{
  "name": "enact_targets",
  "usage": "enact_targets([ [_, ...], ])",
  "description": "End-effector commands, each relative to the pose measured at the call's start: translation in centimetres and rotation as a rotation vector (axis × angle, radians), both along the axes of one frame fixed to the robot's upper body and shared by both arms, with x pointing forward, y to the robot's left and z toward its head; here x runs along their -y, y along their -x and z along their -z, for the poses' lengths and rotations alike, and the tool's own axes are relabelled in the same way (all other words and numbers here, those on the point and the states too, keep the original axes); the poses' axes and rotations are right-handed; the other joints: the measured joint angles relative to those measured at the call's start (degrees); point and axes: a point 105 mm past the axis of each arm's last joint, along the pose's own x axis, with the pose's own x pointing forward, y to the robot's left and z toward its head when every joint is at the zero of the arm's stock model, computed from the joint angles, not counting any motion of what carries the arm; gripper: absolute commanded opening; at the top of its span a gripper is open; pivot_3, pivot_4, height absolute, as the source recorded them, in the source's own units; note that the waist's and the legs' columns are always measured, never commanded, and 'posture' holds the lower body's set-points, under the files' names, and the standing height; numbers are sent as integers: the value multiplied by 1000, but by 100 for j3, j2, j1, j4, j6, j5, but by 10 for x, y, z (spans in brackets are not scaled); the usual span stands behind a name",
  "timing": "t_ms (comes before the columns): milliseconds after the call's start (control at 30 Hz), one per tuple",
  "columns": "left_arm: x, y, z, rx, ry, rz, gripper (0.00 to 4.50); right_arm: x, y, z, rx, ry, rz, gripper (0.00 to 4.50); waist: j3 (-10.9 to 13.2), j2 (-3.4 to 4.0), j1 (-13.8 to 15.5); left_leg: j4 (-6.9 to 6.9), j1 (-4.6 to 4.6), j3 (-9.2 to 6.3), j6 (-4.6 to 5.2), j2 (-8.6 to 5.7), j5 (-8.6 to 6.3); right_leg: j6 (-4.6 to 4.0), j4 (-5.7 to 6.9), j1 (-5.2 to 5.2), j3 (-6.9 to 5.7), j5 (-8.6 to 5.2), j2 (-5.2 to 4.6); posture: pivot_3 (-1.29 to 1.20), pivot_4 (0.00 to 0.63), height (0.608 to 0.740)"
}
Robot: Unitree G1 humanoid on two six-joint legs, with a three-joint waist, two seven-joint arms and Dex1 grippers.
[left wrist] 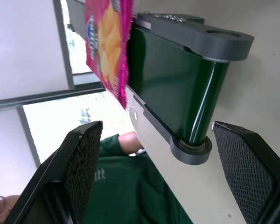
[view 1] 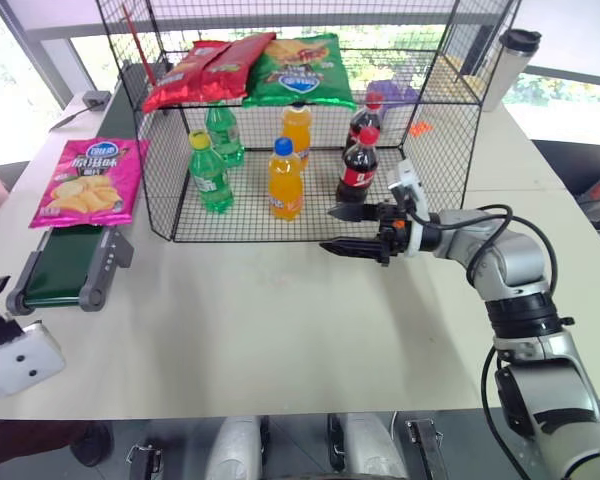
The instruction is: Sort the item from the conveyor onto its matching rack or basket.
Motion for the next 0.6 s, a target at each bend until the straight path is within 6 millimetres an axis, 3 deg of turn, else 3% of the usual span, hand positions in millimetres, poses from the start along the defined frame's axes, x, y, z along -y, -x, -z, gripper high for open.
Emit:
enact_targets([
  [33,-2,1,3,9,-13,-9,3913,-1,1,-11,47,-1,-9,4446,0,0,0,1,0,0,0,0,0,0,0,0,0,0,0,0,150,740],
  [600,-5,-6,19,-7,9,-1,3913,3,1,-8,60,5,41,4446,-1,-1,-6,3,1,1,0,0,0,5,3,2,-7,3,4,0,150,740],
])
